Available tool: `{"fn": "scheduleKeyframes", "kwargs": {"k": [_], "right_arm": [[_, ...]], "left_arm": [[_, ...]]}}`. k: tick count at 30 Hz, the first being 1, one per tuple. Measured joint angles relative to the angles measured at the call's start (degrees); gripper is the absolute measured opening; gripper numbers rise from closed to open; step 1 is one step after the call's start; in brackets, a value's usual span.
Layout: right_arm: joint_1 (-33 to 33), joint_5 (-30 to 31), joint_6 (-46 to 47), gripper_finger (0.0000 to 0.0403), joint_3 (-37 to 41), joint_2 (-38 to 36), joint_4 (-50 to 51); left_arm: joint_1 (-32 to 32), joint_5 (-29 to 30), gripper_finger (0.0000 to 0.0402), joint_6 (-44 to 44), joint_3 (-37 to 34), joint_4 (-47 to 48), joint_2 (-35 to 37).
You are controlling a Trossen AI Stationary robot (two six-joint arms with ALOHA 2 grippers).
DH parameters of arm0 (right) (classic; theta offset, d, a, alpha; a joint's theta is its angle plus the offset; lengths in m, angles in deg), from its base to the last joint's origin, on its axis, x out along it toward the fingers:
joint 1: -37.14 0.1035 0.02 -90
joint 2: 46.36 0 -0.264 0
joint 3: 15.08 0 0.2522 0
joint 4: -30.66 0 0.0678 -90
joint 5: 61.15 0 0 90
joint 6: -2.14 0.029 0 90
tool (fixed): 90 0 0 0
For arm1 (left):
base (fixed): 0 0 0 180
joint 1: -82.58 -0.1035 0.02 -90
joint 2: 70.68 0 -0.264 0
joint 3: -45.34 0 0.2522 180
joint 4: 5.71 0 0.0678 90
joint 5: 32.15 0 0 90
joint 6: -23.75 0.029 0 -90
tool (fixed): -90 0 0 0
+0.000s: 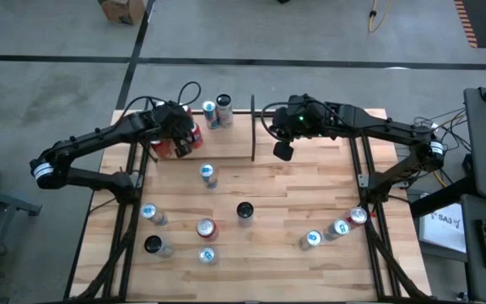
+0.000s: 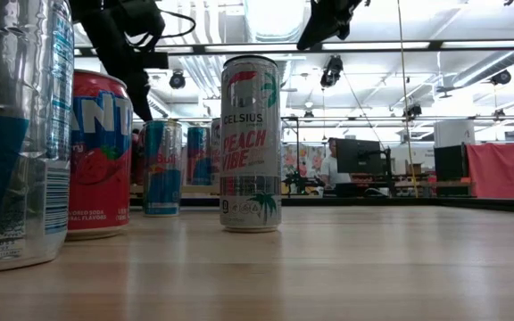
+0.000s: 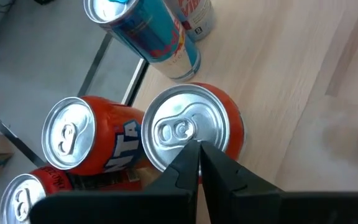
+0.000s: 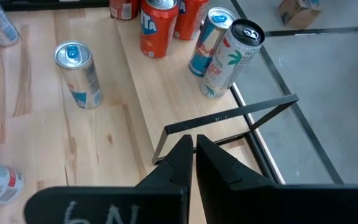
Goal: Place canned beverage on shelf
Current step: Put the red soda can on the shelf aligned with the other red soda can
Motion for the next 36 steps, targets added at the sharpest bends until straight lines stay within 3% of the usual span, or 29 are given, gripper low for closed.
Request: {"fn": "scheduleKeyframes", "kwargs": {"k": [8,14,23,36], "right_arm": [[0.0,0.0,0.3,0.0009,0.5,0.0,-0.2],[0.0,0.3,0.3,0.0009,0.6,0.0,-0.4],[0.0,0.3,0.3,0.0009,1.0,0.0,-0.6],[0.0,0.3,0.3,0.0009,1.5,0.0,-1.1]], "left_arm": [[0.0,-0.5,0.0000,-2.4,1.7,-3.7,0.0],[0.1,-4.7,0.0000,-4.3,1.5,-7.8,-2.5],[0.1,-1.0,0.0000,-5.0,1.5,-8.6,-7.5],[0.0,0.0,0.0000,-5.5,1.4,-6.1,-6.7]]}}
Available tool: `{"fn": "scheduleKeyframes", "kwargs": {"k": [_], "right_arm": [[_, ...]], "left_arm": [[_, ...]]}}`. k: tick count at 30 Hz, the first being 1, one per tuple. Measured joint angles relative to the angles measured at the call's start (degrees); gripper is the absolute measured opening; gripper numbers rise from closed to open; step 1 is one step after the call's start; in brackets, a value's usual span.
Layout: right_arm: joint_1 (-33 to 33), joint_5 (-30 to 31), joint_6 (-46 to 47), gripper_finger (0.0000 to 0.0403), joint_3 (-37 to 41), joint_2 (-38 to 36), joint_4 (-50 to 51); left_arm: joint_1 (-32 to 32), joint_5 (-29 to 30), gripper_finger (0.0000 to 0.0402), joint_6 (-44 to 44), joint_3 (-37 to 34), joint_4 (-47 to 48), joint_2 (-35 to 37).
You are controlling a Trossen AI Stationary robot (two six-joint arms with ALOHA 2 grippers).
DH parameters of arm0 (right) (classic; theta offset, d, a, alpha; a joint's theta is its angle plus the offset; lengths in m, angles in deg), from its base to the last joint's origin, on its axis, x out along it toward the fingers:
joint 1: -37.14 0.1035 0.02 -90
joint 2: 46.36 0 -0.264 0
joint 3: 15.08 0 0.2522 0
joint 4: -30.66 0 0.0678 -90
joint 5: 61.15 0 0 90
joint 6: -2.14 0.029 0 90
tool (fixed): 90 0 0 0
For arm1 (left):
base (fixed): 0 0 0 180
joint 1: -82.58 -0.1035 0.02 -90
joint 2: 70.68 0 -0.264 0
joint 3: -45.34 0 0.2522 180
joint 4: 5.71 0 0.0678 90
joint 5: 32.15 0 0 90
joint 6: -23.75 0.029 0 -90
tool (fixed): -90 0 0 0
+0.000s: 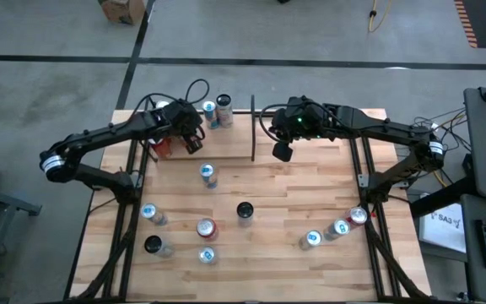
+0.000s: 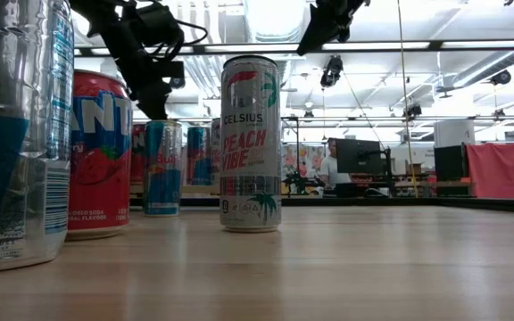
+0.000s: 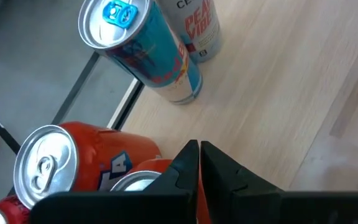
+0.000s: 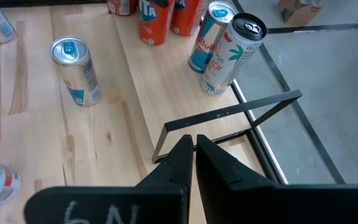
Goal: Place canned beverage on shelf
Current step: Put the red soda can on the shelf aligned with the other red soda can
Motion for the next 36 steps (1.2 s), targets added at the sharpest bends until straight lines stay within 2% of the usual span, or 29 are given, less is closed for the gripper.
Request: {"fn": "scheduleKeyframes", "kwargs": {"k": [4,9,14,19,28,36], "right_arm": [[0.0,0.0,0.0,0.0009,0.1,0.0,0.0],[0.0,0.0,0.3,0.0009,0.2,0.0,0.0],[0.0,0.0,-0.2,0.0009,0.2,0.0,0.0],[0.0,0.0,-0.9,0.0009,0.2,0.0,0.1],[0.0,-0.1,-1.7,0.0009,1.0,0.0,0.1],[0.0,-0.1,-1.7,0.0009,2.0,0.0,0.3]], "left_arm": [[0.0,0.0,0.0000,0.3,0.1,0.6,1.3],[0.0,-0.5,0.0000,3.0,2.9,7.2,4.9],[-0.1,-7.9,0.0000,13.8,4.6,19.0,7.8],[-0.2,-11.3,0.0000,15.6,3.8,19.7,7.7],[-0.2,-10.3,0.0000,10.4,3.8,15.8,2.8],[-0.3,-3.1,0.0000,8.2,3.8,15.6,0.6]]}}
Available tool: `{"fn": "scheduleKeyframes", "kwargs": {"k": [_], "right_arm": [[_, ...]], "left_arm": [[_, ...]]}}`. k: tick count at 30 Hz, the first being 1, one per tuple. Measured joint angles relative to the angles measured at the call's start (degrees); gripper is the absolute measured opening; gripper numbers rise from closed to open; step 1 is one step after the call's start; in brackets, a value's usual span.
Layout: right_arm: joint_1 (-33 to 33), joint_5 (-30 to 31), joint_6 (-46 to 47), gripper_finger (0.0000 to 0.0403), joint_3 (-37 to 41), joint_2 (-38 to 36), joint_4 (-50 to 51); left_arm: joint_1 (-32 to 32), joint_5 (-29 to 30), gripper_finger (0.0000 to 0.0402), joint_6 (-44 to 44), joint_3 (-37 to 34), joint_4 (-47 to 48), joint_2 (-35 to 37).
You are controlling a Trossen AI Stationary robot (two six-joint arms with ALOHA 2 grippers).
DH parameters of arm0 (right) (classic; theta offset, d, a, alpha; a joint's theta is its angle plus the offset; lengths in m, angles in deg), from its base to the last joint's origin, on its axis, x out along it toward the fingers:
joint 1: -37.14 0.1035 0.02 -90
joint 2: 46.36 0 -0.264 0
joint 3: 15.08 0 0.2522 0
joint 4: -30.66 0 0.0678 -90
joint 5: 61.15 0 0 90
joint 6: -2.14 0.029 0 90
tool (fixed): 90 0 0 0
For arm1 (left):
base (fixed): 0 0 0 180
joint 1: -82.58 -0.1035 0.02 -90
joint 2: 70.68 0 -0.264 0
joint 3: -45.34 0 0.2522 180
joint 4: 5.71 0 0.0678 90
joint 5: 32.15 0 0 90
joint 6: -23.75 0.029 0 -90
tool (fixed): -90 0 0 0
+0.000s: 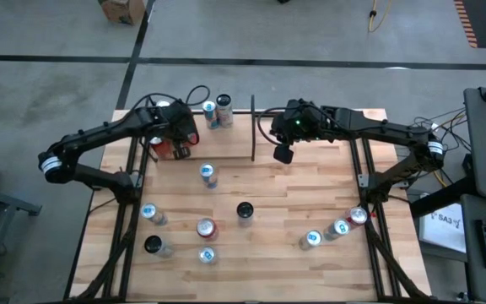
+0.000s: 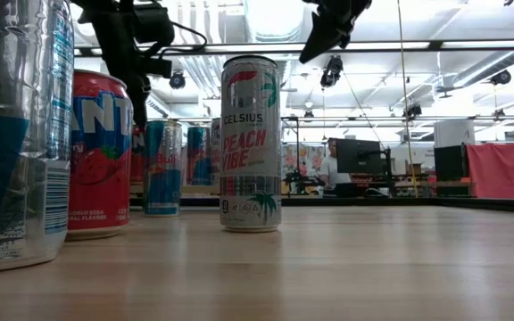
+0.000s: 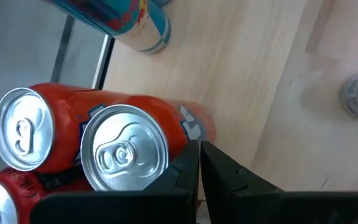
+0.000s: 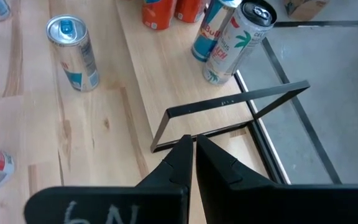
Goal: Place canned beverage on shelf
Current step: Put the red soda can on the shelf aligned with the other red soda can
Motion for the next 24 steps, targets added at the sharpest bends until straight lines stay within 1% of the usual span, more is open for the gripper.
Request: {"fn": "scheduleKeyframes", "kwargs": {"k": [6,11,20,24], "right_arm": [[0.0,0.0,0.2,0.0009,0.4,0.0,0.0],[0.0,0.0,0.2,0.0009,0.4,0.0,0.0],[0.0,0.0,0.7,0.0009,0.4,0.0,0.0],[0.0,0.0,0.7,0.0009,0.4,0.0,-0.2]], "left_arm": [[0.0,0.5,0.0000,-1.1,0.0,0.4,0.1],[0.0,4.0,0.0000,-2.4,0.0,1.2,0.1],[0.0,2.5,0.0000,-2.1,0.0,2.0,1.9],[-0.3,4.1,0.0000,-1.9,1.9,1.9,3.2]]}}
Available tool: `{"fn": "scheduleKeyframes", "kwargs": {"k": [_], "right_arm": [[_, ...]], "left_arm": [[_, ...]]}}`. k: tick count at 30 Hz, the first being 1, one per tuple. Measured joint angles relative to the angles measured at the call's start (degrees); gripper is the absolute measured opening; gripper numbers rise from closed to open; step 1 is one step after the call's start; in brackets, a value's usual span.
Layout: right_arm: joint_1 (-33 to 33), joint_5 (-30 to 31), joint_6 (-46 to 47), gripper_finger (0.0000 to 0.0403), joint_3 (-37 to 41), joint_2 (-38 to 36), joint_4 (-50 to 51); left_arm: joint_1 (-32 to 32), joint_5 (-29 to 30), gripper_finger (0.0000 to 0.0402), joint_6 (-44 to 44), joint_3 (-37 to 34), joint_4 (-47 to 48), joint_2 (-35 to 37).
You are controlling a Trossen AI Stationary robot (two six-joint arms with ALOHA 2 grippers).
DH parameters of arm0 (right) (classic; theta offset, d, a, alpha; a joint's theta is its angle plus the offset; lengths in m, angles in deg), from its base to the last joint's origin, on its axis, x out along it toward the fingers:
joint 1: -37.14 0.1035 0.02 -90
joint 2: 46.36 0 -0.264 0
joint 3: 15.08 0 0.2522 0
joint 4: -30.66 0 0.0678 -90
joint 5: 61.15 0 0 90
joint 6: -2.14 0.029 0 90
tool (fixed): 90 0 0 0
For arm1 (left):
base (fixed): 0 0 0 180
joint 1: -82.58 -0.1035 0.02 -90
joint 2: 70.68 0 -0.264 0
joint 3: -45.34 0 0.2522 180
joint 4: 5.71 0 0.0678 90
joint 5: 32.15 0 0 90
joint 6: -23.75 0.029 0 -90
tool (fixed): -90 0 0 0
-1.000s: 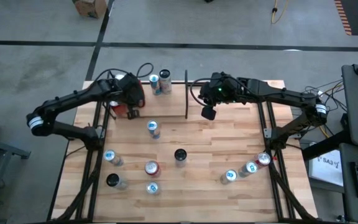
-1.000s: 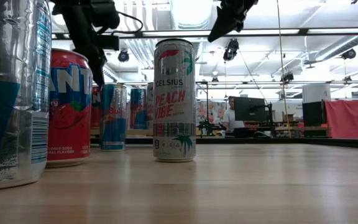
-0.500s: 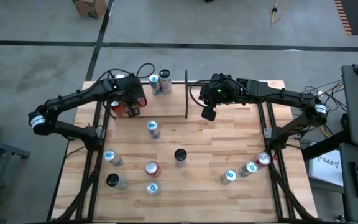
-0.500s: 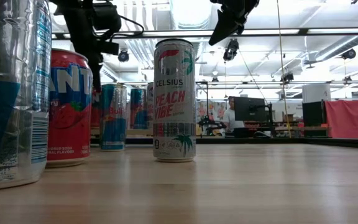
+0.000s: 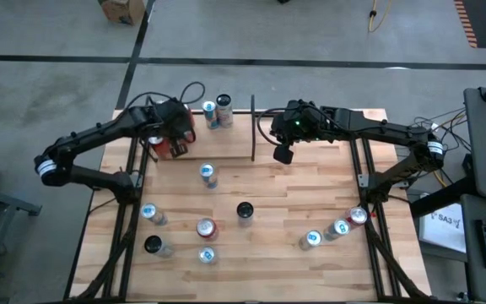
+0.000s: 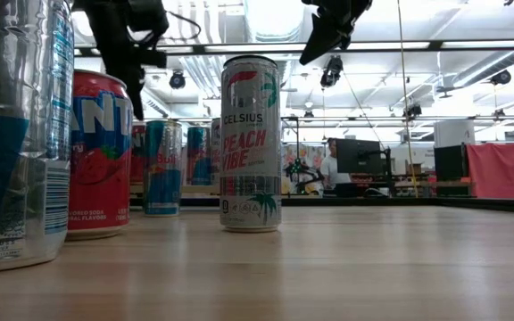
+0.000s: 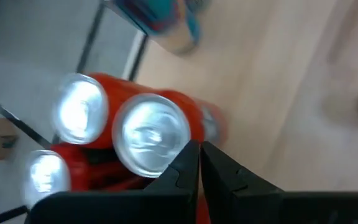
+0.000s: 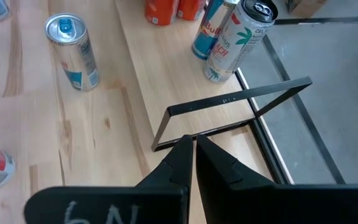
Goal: Place canned beverage on shelf
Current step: Put the red soda can on the shelf aligned with the other red soda can
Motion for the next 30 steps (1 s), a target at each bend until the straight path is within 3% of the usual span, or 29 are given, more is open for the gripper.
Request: {"fn": "scheduleKeyframes", "kwargs": {"k": [8,15,27,30], "right_arm": [[0.0,0.0,0.9,0.0009,0.0,0.0,0.0],[0.0,0.0,1.4,0.0009,0.0,0.0,0.0],[0.0,0.0,1.4,0.0009,0.0,0.0,0.0],[0.0,0.0,1.4,0.0009,0.0,0.0,0.0]], "left_arm": [[-3.7,0.1,0.0000,7.2,4.0,-0.1,-0.7],[-7.5,-8.5,0.0000,11.2,2.8,0.0,-2.0],[-7.5,-8.5,0.0000,10.7,2.8,2.4,-2.6],[-7.6,-6.2,0.0000,10.3,2.8,2.6,-2.6]]}}
